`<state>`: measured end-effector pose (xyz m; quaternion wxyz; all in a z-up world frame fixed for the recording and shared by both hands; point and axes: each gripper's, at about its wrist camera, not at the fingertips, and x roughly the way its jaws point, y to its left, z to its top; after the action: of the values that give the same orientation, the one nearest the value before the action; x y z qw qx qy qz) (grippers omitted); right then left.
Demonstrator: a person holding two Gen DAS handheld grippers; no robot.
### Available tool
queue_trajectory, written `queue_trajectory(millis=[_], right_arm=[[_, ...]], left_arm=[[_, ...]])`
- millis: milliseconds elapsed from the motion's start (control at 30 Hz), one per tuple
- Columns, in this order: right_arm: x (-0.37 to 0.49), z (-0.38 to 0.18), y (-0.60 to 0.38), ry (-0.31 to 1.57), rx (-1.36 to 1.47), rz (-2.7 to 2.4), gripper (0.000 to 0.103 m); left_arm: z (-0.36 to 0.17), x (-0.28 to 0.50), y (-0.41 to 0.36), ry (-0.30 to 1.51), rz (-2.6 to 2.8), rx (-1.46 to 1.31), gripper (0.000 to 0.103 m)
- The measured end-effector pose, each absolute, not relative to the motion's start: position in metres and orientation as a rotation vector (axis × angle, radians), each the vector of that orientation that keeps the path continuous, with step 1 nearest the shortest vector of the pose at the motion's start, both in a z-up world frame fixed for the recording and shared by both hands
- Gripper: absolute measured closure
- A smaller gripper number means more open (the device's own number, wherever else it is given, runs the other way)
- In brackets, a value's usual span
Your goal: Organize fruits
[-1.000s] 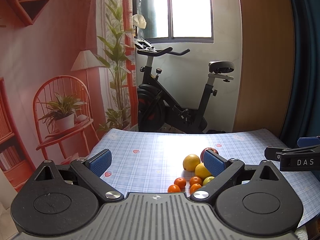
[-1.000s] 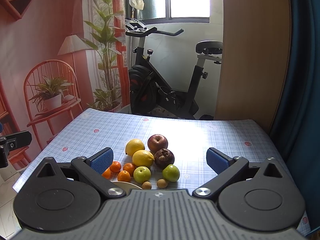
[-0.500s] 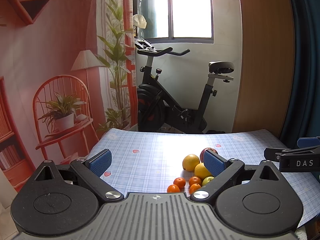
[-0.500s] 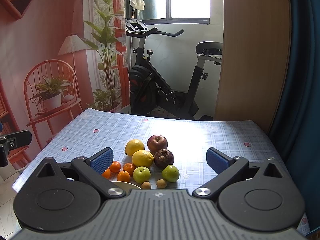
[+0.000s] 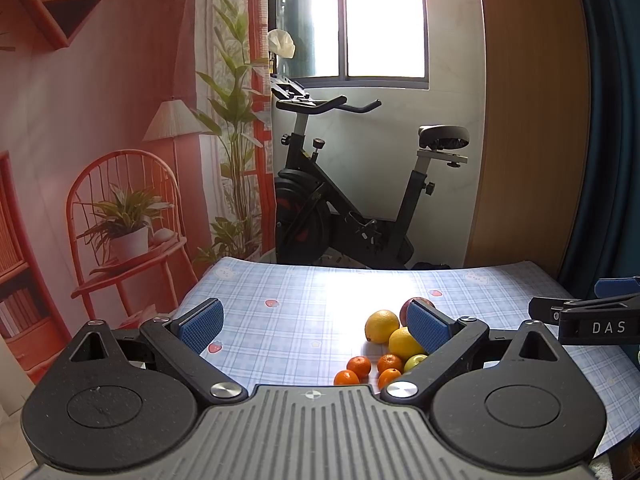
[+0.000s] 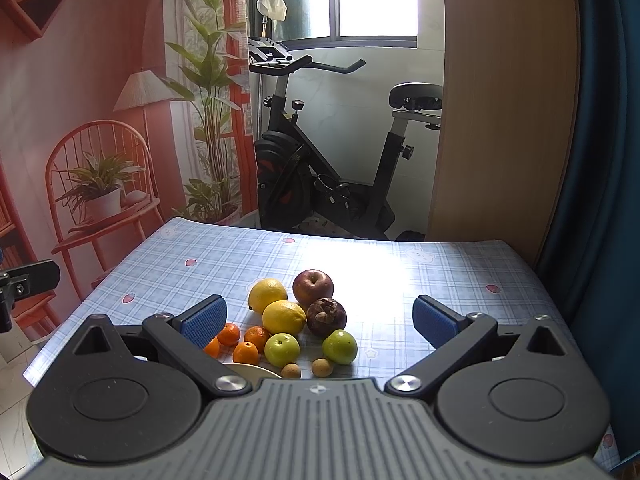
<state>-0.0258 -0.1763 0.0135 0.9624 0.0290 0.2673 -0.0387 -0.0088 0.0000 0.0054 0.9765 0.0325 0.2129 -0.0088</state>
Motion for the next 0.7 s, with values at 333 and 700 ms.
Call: queue_trajectory(millis=[333, 700], right_arm=[[-0.026, 0.013, -0.178, 0.533, 0.068, -0.075, 0.002], [0.001, -0.035, -0.21, 0.412, 0.093, -0.062, 0.0]], left_arm=[[0.005, -0.008, 0.001, 0.436, -0.028, 0.052, 0.004], [-0.028, 0.033, 0.019, 0.443, 0.038, 0.01, 0.013]])
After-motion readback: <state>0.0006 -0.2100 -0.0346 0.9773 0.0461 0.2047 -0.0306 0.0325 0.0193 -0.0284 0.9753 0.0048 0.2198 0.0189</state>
